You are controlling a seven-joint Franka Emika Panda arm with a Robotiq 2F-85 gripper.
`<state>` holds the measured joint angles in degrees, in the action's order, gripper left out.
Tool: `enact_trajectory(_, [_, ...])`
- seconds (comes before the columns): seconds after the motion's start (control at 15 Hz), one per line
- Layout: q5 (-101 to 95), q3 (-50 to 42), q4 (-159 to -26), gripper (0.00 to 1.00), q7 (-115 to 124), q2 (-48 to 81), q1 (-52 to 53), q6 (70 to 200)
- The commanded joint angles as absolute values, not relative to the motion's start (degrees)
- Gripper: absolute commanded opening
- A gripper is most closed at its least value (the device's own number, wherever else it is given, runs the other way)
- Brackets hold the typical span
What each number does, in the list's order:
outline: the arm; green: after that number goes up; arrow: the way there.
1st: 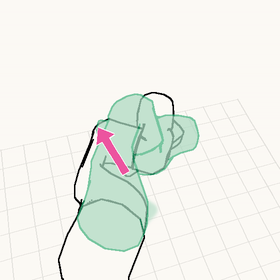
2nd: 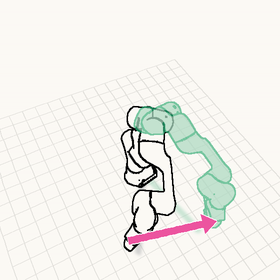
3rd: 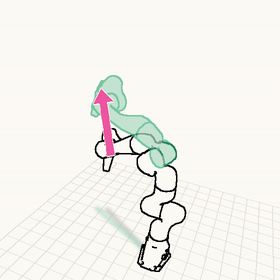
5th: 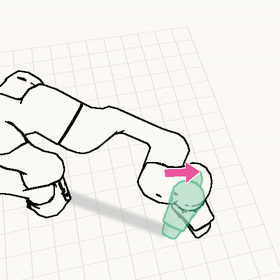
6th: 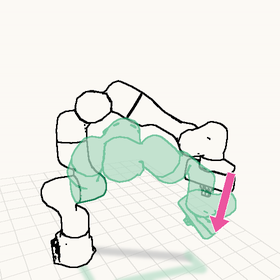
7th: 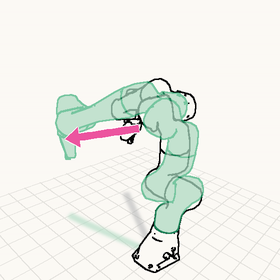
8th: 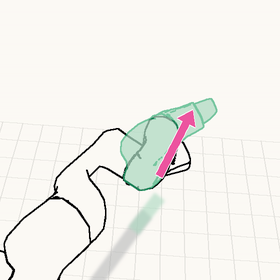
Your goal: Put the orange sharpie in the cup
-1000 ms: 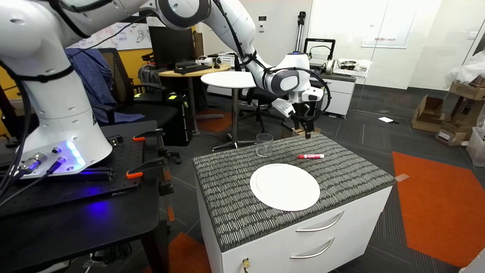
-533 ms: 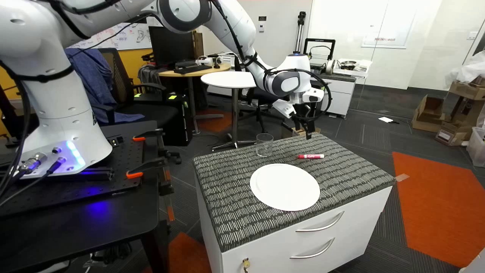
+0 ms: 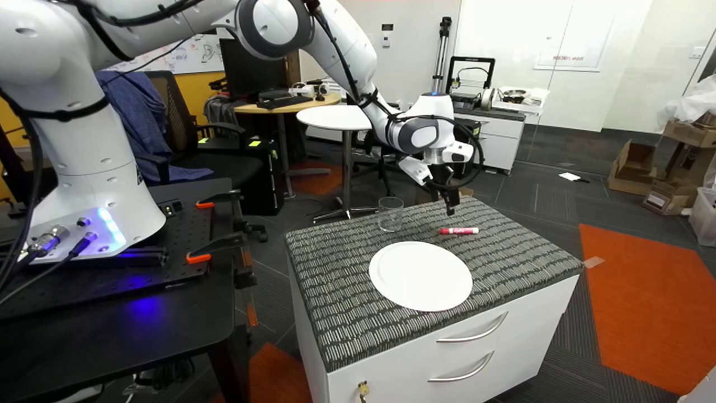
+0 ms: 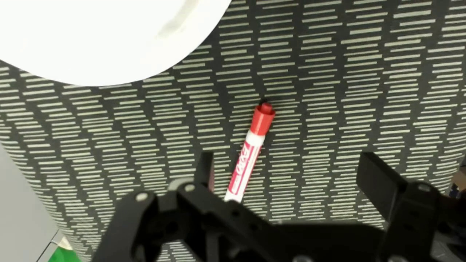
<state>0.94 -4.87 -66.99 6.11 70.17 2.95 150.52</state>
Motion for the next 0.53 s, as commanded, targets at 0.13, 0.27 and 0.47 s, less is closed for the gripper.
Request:
enact_trajectory(0.13, [-0.39,-8.39,-63.51,1.00,12.23,75.09,6.07,156.45])
enact_trajectory(0.27, [-0.34,-10.47,-62.83,1.00,15.24,76.55,7.45,158.61])
enact_trajectory(0.47, [0.04,-14.92,-61.92,1.00,21.60,78.54,10.08,160.34])
